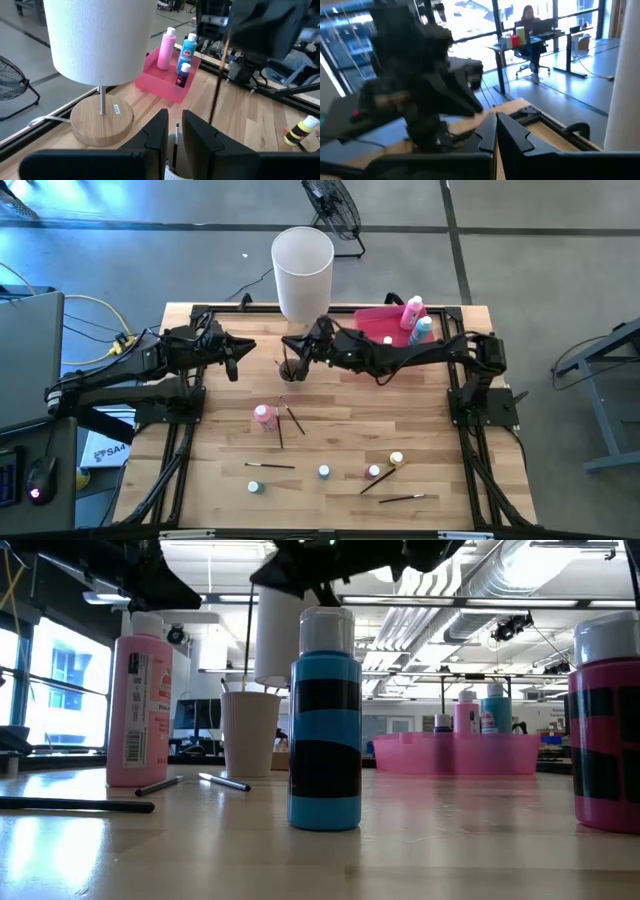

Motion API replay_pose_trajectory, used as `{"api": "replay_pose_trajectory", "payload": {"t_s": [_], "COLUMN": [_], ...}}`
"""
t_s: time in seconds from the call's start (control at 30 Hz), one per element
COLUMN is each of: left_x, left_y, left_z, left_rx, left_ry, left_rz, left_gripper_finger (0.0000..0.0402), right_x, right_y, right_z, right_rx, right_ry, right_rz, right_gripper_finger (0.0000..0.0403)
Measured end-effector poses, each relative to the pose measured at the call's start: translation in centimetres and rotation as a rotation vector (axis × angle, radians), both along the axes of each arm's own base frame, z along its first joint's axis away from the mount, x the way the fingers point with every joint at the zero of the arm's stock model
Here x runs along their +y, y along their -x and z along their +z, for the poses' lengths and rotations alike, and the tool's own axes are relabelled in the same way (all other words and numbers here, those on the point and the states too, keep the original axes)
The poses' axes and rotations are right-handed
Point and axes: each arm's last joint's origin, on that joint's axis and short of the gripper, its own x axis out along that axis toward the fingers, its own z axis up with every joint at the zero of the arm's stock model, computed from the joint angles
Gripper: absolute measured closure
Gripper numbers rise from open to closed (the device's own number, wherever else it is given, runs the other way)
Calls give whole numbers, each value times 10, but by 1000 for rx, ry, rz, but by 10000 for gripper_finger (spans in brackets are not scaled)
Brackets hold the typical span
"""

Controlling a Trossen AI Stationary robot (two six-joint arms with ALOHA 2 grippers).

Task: Pick & Place Paint Supplies
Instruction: Put the golden paint brush into the white cup

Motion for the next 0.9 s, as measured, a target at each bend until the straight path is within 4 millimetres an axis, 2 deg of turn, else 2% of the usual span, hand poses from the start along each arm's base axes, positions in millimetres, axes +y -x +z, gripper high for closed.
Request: {"api": "replay_pose_trajectory", "payload": {"t_s": [0.63, 0.9], "left_x": [0, 0], "left_y": [0, 0], "left_z": [0, 0], "left_rx": [3, 3], "left_ry": [1, 1], "left_rz": [-1, -1], "left_gripper_finger": [348, 348], "right_x": [2, -1], "right_y": [-26, -25], "right_z": [-68, -77], "right_rx": [176, 254], "right_ry": [69, 75], "right_rz": [42, 42], "right_gripper_finger": [400, 400]}}
